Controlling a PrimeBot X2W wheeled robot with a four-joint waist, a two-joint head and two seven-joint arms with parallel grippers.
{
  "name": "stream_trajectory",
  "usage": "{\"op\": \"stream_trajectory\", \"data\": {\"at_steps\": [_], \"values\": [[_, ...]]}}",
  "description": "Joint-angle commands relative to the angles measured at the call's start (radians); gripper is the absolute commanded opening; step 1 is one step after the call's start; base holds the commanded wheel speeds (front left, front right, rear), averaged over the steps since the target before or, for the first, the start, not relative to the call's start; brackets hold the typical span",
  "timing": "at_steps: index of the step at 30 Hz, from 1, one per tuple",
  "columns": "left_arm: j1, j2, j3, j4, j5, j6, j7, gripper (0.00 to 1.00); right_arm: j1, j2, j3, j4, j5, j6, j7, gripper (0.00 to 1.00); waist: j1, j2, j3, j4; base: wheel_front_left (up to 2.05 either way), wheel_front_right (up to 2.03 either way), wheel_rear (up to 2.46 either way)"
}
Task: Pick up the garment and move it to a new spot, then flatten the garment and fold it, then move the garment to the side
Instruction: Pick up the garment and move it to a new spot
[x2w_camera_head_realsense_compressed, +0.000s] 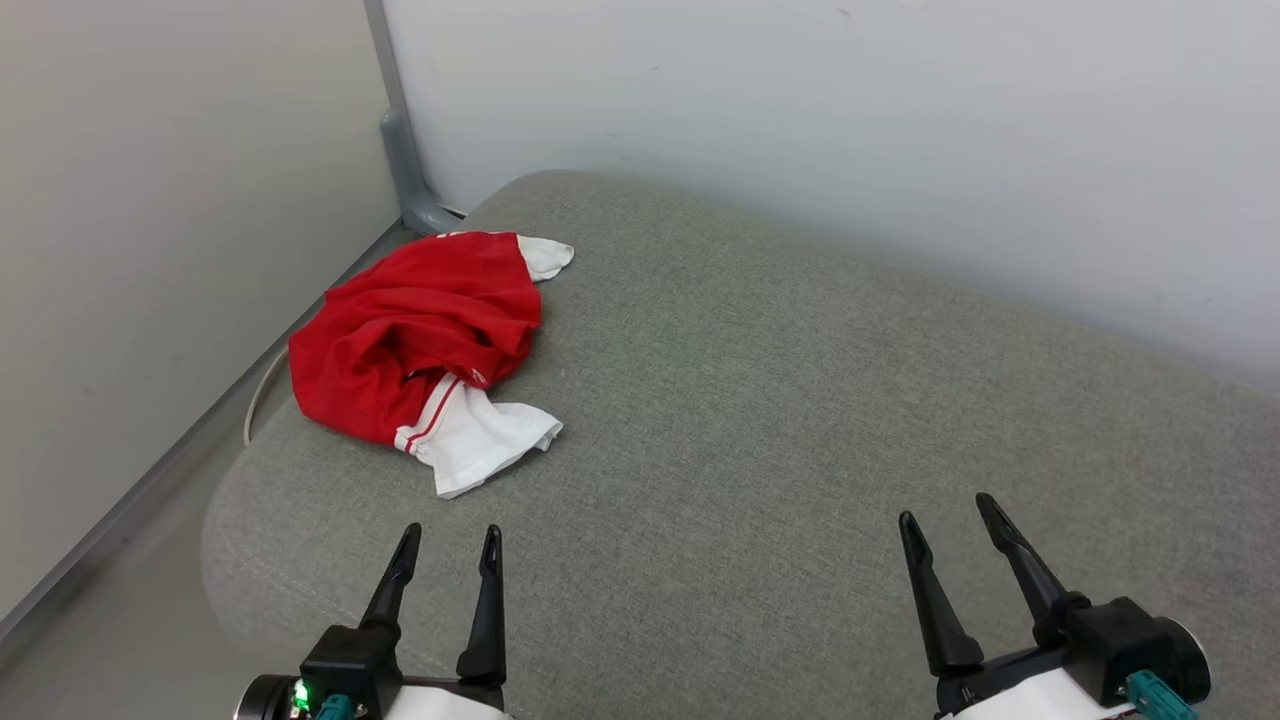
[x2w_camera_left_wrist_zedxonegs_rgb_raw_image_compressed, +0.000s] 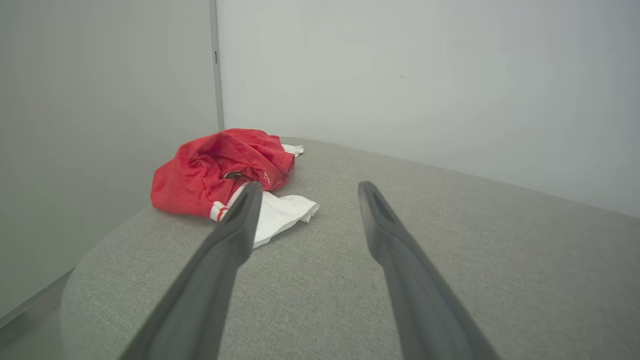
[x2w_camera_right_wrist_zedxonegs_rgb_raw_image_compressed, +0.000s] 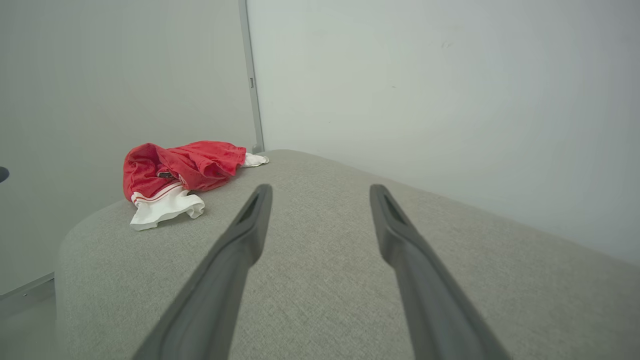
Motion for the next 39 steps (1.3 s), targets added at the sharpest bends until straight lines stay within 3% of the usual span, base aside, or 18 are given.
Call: {"op": "stream_trajectory", "data": {"at_steps": [1,10,14,19,25,30,39], "values": [[0.013,-0.001,0.004,0.006,-0.015,0.003,-0.002,1.00,-0.002,0.001,0.003,0.005,0.009,-0.001,-0.002,1.00,0.0000,0.0000,0.001,0.004,0.00,0.00,0.00],[-0.005,-0.001,0.052,0.020,-0.057,-0.002,-0.002,1.00,-0.007,0.001,0.000,0.007,-0.008,-0.001,-0.002,1.00,0.0000,0.0000,0.029,-0.026,0.00,0.00,0.00],[-0.062,0.000,0.104,0.080,-0.066,-0.056,-0.002,1.00,-0.030,0.001,0.001,-0.005,-0.036,-0.001,-0.002,1.00,0.0000,0.0000,0.081,-0.061,0.00,0.00,0.00],[-0.231,0.074,0.167,0.222,-0.103,-0.102,0.017,1.00,-0.070,-0.013,0.010,-0.030,-0.092,-0.001,-0.002,1.00,0.0000,0.0000,0.180,-0.109,0.00,0.00,0.00],[-0.483,0.240,0.174,0.367,-0.135,-0.141,0.224,1.00,-0.119,-0.051,0.039,-0.071,-0.122,-0.001,-0.002,1.00,0.0000,0.0000,0.307,-0.166,0.00,0.00,0.00],[-0.666,0.371,0.156,0.439,-0.223,-0.156,0.434,1.00,-0.163,-0.085,0.060,-0.111,-0.128,-0.001,-0.002,1.00,0.0000,0.0000,0.402,-0.212,0.00,0.00,0.00],[-0.824,0.509,0.108,0.548,-0.381,-0.158,0.796,1.00,-0.206,-0.104,0.099,-0.153,-0.156,-0.001,-0.002,1.00,0.0000,0.0000,0.493,-0.273,0.00,0.00,0.00]]}}
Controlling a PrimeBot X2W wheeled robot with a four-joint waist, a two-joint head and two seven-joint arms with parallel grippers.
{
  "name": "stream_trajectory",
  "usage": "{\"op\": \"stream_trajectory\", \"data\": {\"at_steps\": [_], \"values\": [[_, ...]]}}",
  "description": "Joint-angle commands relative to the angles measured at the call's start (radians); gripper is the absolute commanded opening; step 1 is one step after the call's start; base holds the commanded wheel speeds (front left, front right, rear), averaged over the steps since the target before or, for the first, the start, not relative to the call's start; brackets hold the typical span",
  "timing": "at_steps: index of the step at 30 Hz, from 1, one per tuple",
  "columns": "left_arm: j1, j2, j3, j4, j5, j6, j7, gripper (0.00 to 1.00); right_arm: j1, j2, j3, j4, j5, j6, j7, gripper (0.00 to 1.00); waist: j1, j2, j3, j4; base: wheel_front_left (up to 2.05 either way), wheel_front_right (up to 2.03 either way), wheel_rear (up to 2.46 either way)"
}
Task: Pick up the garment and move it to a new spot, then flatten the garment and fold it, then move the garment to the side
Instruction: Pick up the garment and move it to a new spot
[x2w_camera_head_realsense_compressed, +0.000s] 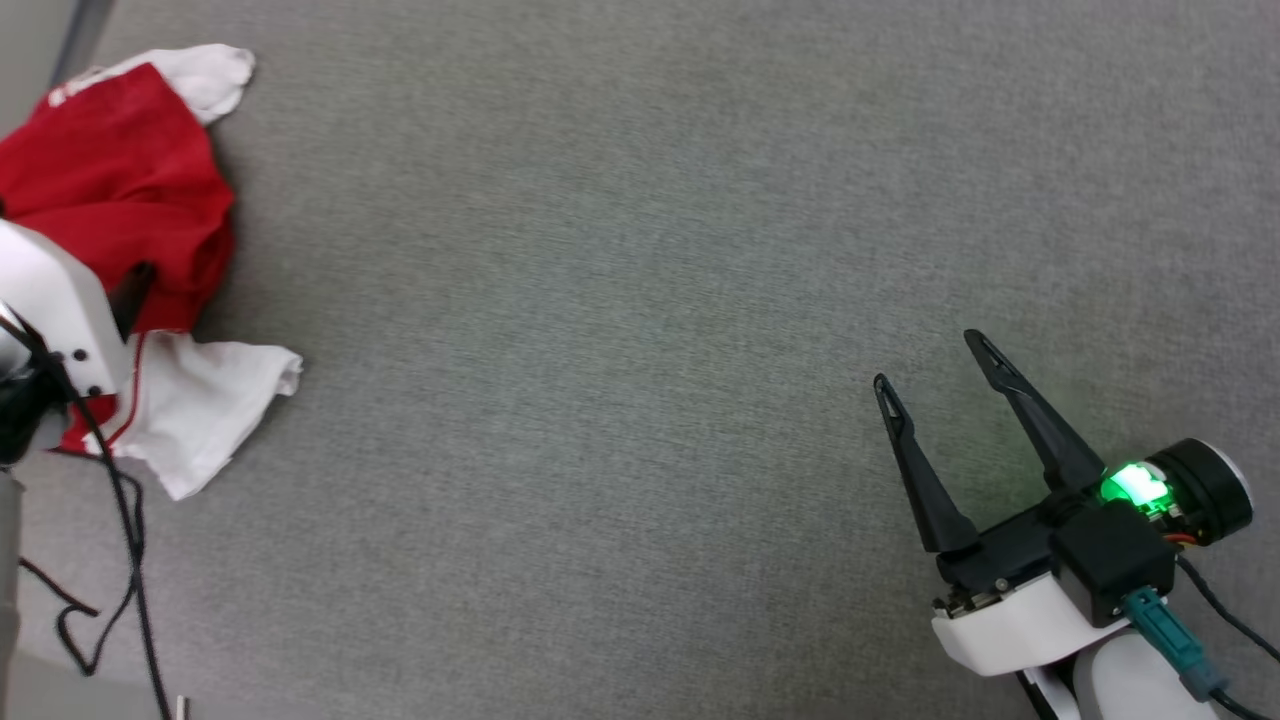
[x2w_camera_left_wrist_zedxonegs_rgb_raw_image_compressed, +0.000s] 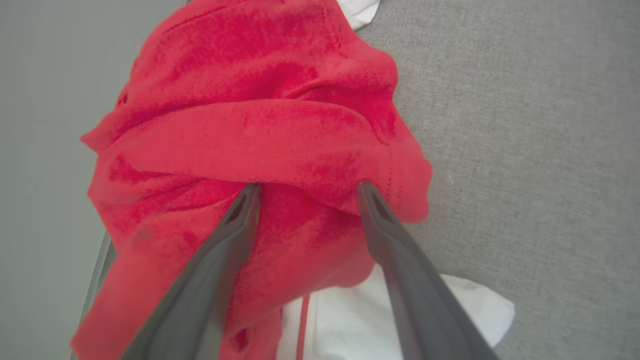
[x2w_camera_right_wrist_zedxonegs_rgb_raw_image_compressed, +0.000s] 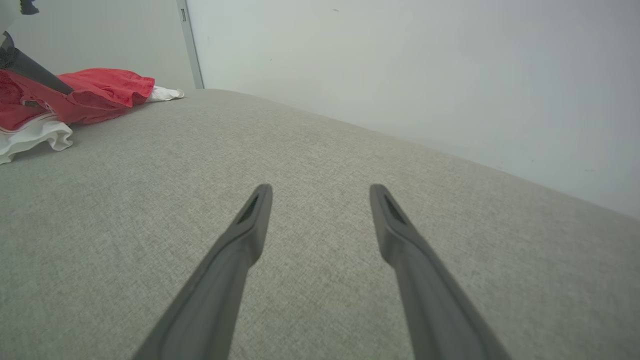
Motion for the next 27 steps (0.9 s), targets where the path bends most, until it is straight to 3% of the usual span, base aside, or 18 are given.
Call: {"op": "stream_trajectory", "data": {"at_steps": [1,5,15,16,17,27], "values": [[-0.020,0.018,0.001,0.018,-0.009,-0.001,0.032,1.00,-0.011,0.002,0.009,-0.007,-0.009,-0.001,-0.002,1.00,-0.0002,0.0000,0.033,-0.034,0.00,0.00,0.00],[-0.016,0.035,0.014,0.068,-0.040,0.005,0.104,1.00,-0.008,0.007,0.024,-0.020,-0.016,-0.001,-0.002,1.00,-0.0002,0.0000,0.053,-0.054,0.00,0.00,0.00],[0.028,0.020,0.025,0.191,-0.077,0.023,0.133,1.00,-0.019,-0.018,0.010,-0.038,-0.027,-0.001,-0.002,1.00,-0.0002,0.0000,0.090,-0.073,0.00,0.00,0.00],[0.034,0.011,0.019,0.199,-0.084,0.020,0.143,0.26,-0.018,-0.020,0.008,-0.037,-0.028,-0.001,-0.002,1.00,-0.0002,0.0000,0.089,-0.072,0.00,0.00,0.00],[0.038,0.003,0.011,0.201,-0.092,0.015,0.152,0.00,-0.016,-0.021,0.005,-0.037,-0.029,-0.001,-0.002,1.00,-0.0002,0.0000,0.088,-0.070,0.00,0.00,0.00],[-0.015,0.049,0.032,0.129,-0.080,0.004,-0.099,0.00,-0.014,0.002,-0.002,-0.026,-0.028,-0.001,-0.002,1.00,-0.0002,0.0000,0.004,-0.065,0.00,0.00,0.00]]}}
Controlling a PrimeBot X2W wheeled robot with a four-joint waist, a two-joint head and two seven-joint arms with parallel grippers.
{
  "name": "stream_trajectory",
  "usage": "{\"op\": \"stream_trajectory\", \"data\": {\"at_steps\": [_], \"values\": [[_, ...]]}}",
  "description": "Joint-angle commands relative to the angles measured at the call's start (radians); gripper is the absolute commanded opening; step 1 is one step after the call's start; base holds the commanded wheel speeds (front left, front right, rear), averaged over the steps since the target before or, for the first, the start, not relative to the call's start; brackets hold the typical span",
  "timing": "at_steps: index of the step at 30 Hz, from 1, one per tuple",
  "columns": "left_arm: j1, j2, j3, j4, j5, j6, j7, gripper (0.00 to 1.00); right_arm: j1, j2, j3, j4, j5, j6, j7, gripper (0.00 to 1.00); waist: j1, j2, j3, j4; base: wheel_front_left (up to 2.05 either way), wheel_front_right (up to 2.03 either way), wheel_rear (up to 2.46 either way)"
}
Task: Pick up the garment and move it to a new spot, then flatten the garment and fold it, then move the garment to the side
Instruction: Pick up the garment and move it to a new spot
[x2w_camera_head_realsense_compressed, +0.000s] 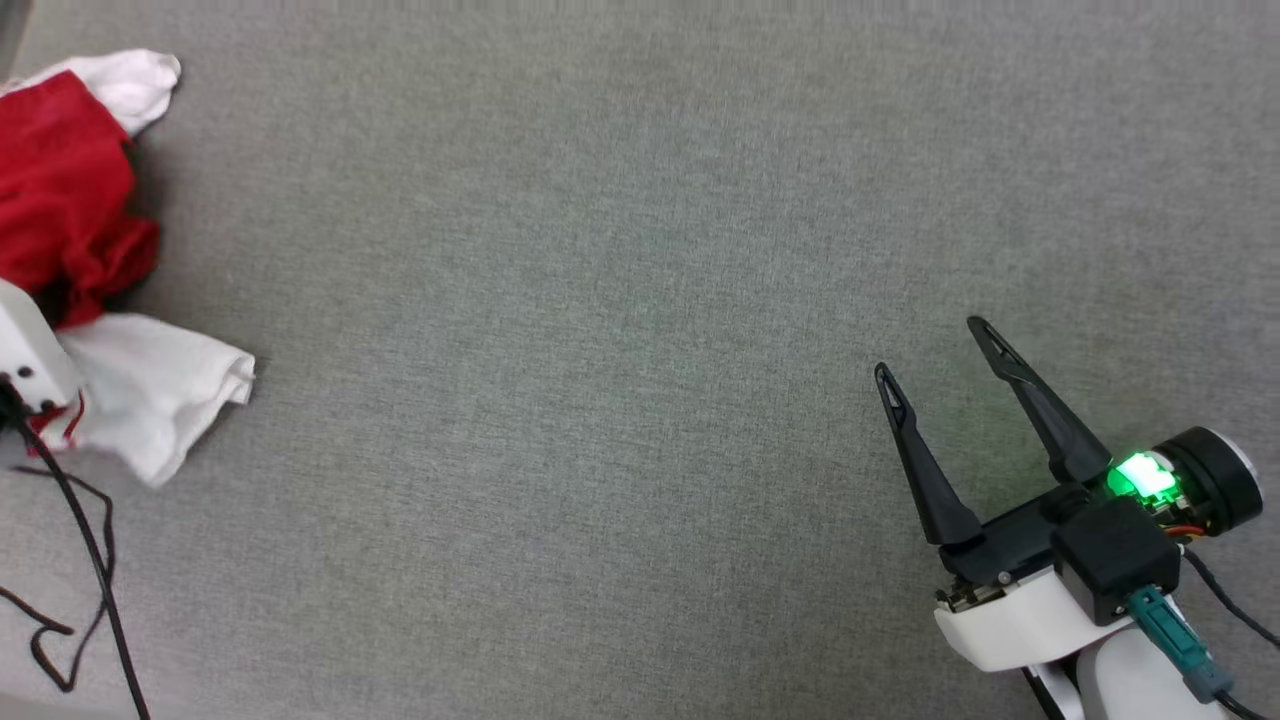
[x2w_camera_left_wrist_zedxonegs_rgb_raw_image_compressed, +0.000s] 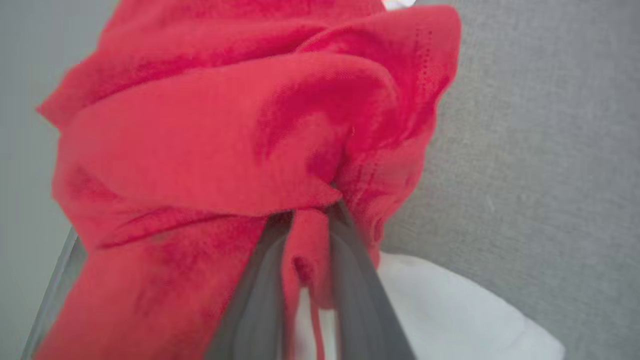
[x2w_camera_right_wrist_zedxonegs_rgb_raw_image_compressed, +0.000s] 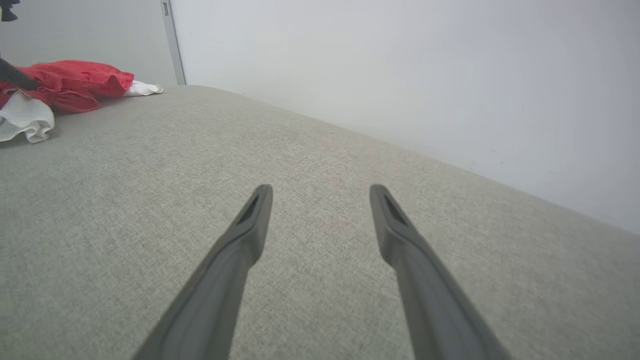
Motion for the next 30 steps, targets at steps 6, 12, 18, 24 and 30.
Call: {"op": "stream_trajectory", "data": {"at_steps": [6,12,18,24,30], "values": [[-0.034,0.035,-0.008,-0.077,0.062,0.004,-0.181,0.00,0.016,0.040,-0.012,0.030,0.027,-0.001,-0.002,1.00,0.0000,0.0000,-0.137,-0.016,0.00,0.00,0.00],[-0.062,0.051,-0.049,-0.187,0.130,0.002,-0.296,0.00,0.040,0.076,-0.030,0.050,0.048,-0.001,-0.002,1.00,0.0000,0.0000,-0.247,-0.042,0.00,0.00,0.00],[-0.076,0.017,-0.116,-0.329,0.149,-0.002,-0.336,0.00,0.071,0.098,-0.069,0.066,0.062,-0.001,-0.002,1.00,0.0000,0.0000,-0.334,-0.086,0.00,0.00,0.00],[-0.048,-0.044,-0.181,-0.414,0.090,-0.005,-0.259,0.00,0.097,0.106,-0.110,0.072,0.075,-0.001,-0.002,1.00,0.0000,0.0000,-0.394,-0.144,0.00,0.00,0.00],[-0.010,-0.140,-0.242,-0.522,0.025,0.006,-0.173,0.00,0.113,0.109,-0.147,0.069,0.094,-0.001,-0.002,1.00,0.0000,0.0000,-0.432,-0.226,0.00,0.00,0.00]]}}
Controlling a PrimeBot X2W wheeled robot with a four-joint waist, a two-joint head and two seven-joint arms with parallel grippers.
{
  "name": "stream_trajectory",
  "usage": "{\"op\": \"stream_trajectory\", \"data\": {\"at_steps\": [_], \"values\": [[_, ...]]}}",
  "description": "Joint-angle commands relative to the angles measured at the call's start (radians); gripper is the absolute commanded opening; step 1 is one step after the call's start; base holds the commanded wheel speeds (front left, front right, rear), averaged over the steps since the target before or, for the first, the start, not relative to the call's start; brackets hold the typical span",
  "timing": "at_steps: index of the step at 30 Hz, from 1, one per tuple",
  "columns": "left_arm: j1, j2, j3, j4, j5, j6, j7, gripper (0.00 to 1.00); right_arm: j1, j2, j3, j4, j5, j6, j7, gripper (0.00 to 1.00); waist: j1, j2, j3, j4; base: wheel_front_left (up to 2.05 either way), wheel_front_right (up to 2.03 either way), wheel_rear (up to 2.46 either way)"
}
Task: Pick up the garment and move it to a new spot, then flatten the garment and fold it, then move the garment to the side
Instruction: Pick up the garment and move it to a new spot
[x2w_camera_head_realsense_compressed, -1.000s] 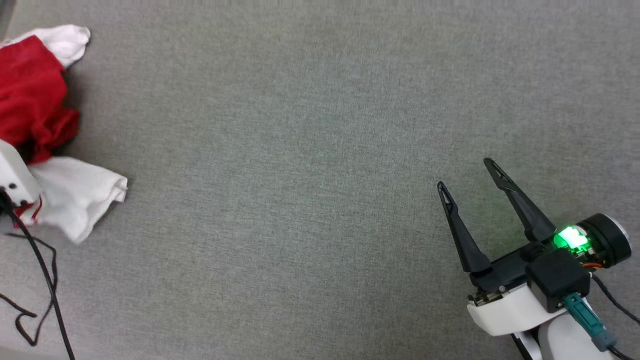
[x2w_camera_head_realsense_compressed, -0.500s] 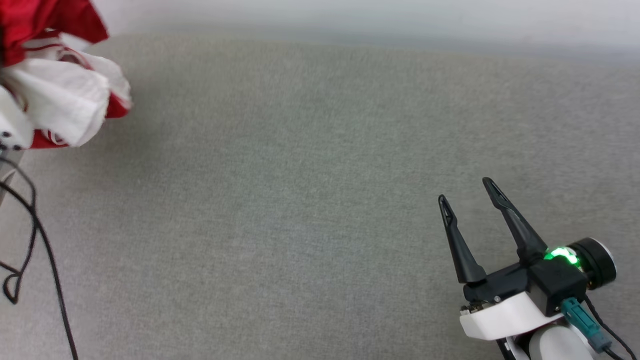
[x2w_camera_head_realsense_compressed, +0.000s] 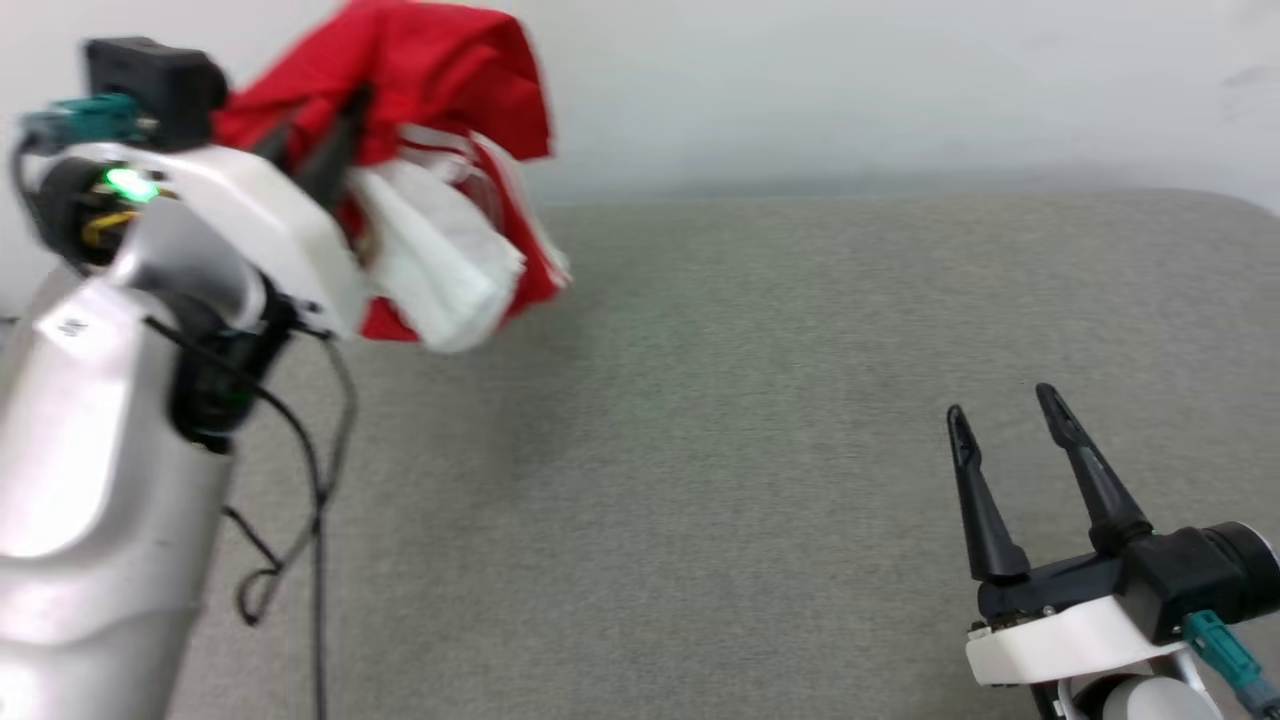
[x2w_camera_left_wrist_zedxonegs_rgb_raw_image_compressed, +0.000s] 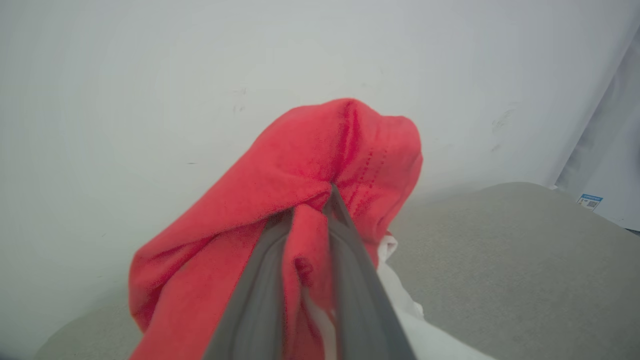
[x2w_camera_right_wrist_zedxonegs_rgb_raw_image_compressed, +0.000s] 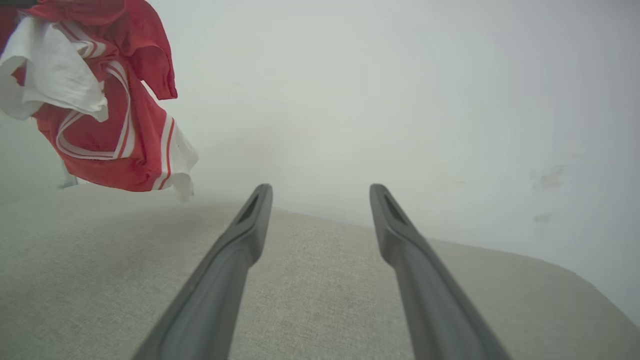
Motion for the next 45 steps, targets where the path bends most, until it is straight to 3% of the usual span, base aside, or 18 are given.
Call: {"op": "stream_trajectory", "data": {"at_steps": [1,7,13,15,25,26,27,28,37,41,45], "values": [[0.013,-0.025,-0.008,-0.017,-0.013,0.007,0.009,0.00,0.009,0.004,-0.006,-0.002,0.006,-0.001,-0.002,1.00,0.0002,0.0000,-0.027,-0.051,0.00,0.00,0.00],[0.051,-0.153,-0.074,-0.052,-0.061,0.028,0.034,0.00,0.018,0.004,-0.034,-0.007,0.028,-0.001,-0.002,1.00,0.0002,0.0000,-0.017,-0.131,0.00,0.00,0.00],[0.091,-0.262,-0.140,0.006,-0.071,0.025,-0.029,0.00,0.000,0.004,-0.034,-0.011,0.034,-0.001,-0.002,1.00,0.0002,0.0000,0.034,-0.193,0.00,0.00,0.00],[0.106,-0.294,-0.163,0.088,-0.072,0.015,-0.087,0.00,-0.013,0.004,-0.031,-0.017,0.045,-0.001,-0.002,1.00,0.0002,0.0000,0.078,-0.221,0.00,0.00,0.00],[0.078,-0.253,-0.225,0.359,0.026,-0.003,-0.294,0.00,-0.047,0.004,-0.012,-0.008,0.044,-0.001,-0.002,1.00,0.0002,0.0000,0.158,-0.220,0.00,0.00,0.00],[0.073,-0.250,-0.230,0.383,0.032,-0.003,-0.307,0.13,-0.049,0.004,-0.011,-0.007,0.041,-0.001,-0.002,1.00,0.0002,0.0000,0.159,-0.214,0.00,0.00,0.00],[0.068,-0.247,-0.236,0.402,0.041,-0.004,-0.325,0.51,-0.048,0.004,-0.011,-0.005,0.039,-0.001,-0.002,1.00,0.0002,0.0000,0.157,-0.208,0.00,0.00,0.00],[0.064,-0.248,-0.241,0.424,0.041,-0.005,-0.340,1.00,-0.047,0.004,-0.012,-0.001,0.036,-0.001,-0.002,1.00,0.0002,0.0000,0.153,-0.202,0.00,0.00,0.00],[0.062,-0.221,-0.223,0.541,0.034,-0.007,-0.498,1.00,-0.005,0.004,-0.030,0.027,0.008,-0.001,-0.002,1.00,0.0002,0.0000,0.013,-0.116,0.00,0.00,0.00],[0.119,-0.204,-0.221,0.489,0.054,0.000,-0.533,1.00,0.029,0.003,-0.050,0.030,0.000,-0.001,-0.002,1.00,0.0002,0.0000,-0.053,-0.082,0.00,0.00,0.00],[0.202,-0.193,-0.191,0.375,0.084,0.055,-0.544,1.00,0.059,0.004,-0.080,0.016,-0.004,-0.001,-0.002,1.00,0.0002,0.0000,-0.089,-0.041,0.00,0.00,0.00]]}}
